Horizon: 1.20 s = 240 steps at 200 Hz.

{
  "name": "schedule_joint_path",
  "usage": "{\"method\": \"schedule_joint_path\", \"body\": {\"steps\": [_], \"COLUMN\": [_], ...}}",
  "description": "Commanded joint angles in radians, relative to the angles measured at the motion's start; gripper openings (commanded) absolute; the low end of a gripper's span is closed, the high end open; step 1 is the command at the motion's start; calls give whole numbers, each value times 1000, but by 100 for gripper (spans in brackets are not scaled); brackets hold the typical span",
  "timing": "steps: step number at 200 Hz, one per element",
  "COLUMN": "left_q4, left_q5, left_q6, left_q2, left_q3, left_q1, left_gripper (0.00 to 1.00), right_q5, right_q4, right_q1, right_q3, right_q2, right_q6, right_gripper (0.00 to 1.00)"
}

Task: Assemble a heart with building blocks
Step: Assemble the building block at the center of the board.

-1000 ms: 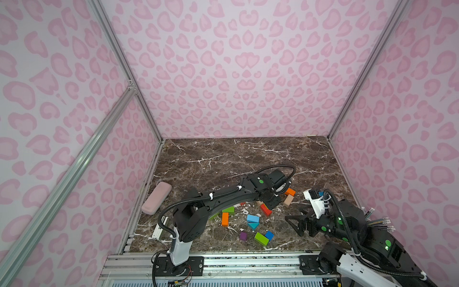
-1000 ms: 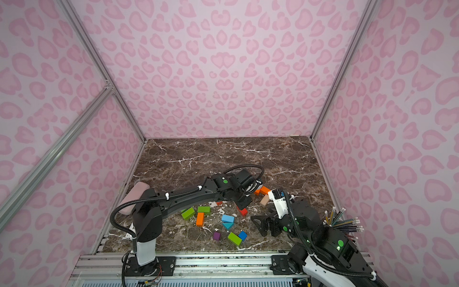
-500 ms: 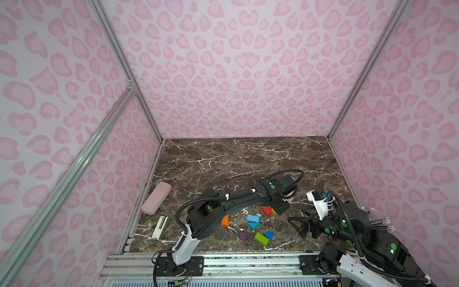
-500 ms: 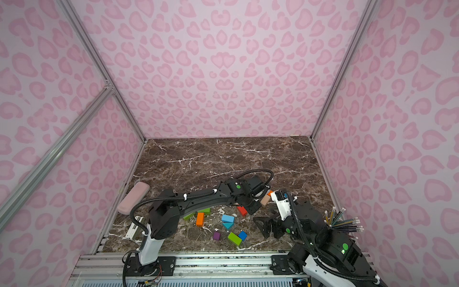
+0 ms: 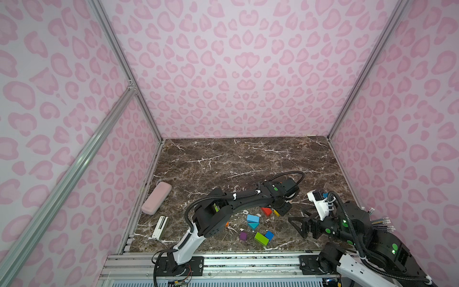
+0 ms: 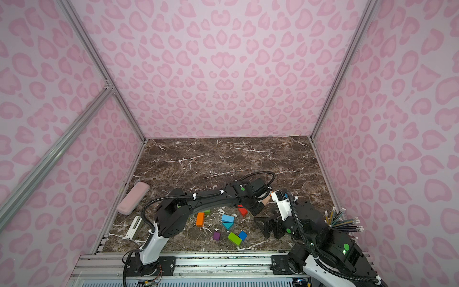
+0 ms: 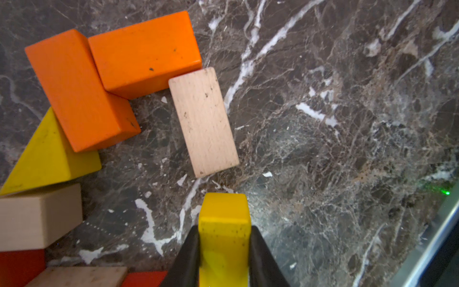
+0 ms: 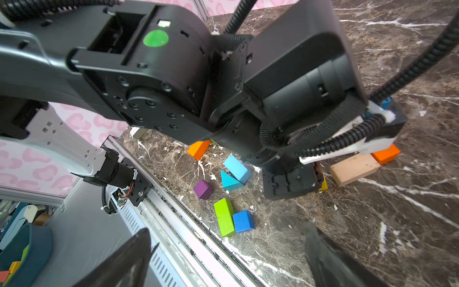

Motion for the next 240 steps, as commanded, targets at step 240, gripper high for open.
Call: {"method": "schedule_joint_path", "body": {"steps": [240], "left_q4": [52], "left_q5": [-73], "left_q6": [-43], "left_q2": [79], "left_q3": [49], "left_q1": [-1], "left_gripper": [21], "right_q5": [11], "right_q4": [8], "right_q1": [1], "right_q3": [1], "right_q2": [-2], "right_q6": [0], "right_gripper": [99]}}
